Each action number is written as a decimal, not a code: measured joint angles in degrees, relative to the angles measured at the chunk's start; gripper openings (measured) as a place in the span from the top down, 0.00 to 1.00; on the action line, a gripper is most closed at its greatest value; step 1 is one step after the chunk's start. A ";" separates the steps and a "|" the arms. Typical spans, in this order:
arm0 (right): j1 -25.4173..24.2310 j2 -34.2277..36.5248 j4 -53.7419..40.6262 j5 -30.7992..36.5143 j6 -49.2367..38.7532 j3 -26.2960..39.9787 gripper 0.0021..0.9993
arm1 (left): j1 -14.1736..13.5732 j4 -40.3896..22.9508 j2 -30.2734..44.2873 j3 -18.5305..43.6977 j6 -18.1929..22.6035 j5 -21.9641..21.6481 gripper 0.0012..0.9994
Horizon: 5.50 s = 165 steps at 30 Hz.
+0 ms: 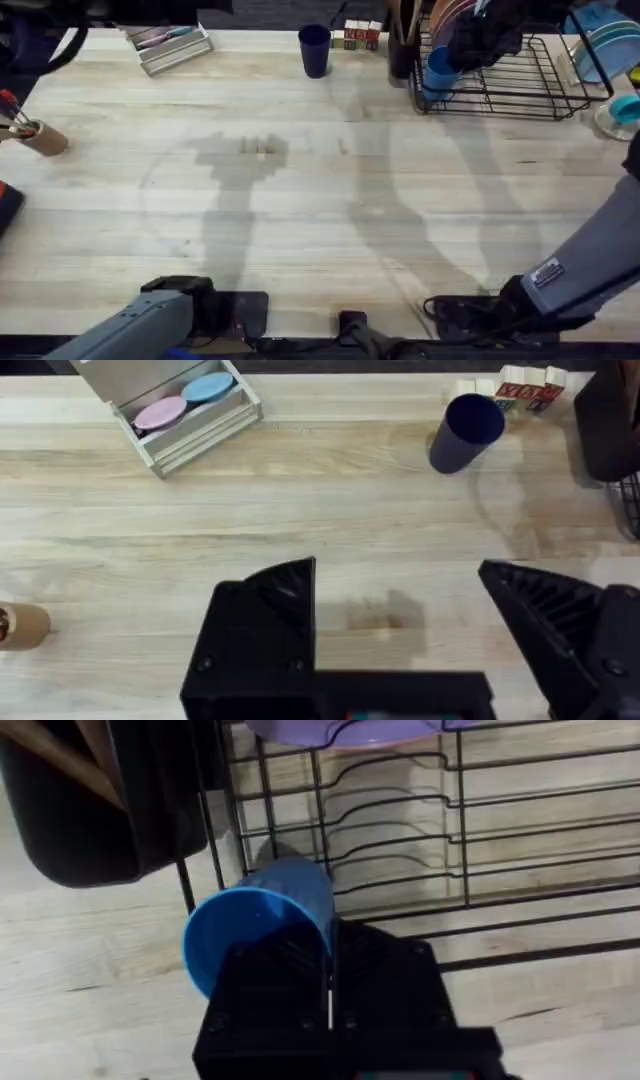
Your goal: Pick up the cup on the table and put them onto the rack.
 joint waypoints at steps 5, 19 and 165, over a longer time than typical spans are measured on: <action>0.00 1.55 0.16 -2.14 -2.34 0.00 0.97 | 0.00 0.00 0.00 0.00 0.00 0.00 0.01; -0.24 1.59 0.06 -2.68 -2.75 0.00 0.97 | 0.00 0.00 0.00 0.00 0.00 0.00 0.01; 21.28 13.52 17.43 -1.57 -0.82 18.08 0.00 | 0.00 -0.85 0.00 0.00 0.00 0.00 0.01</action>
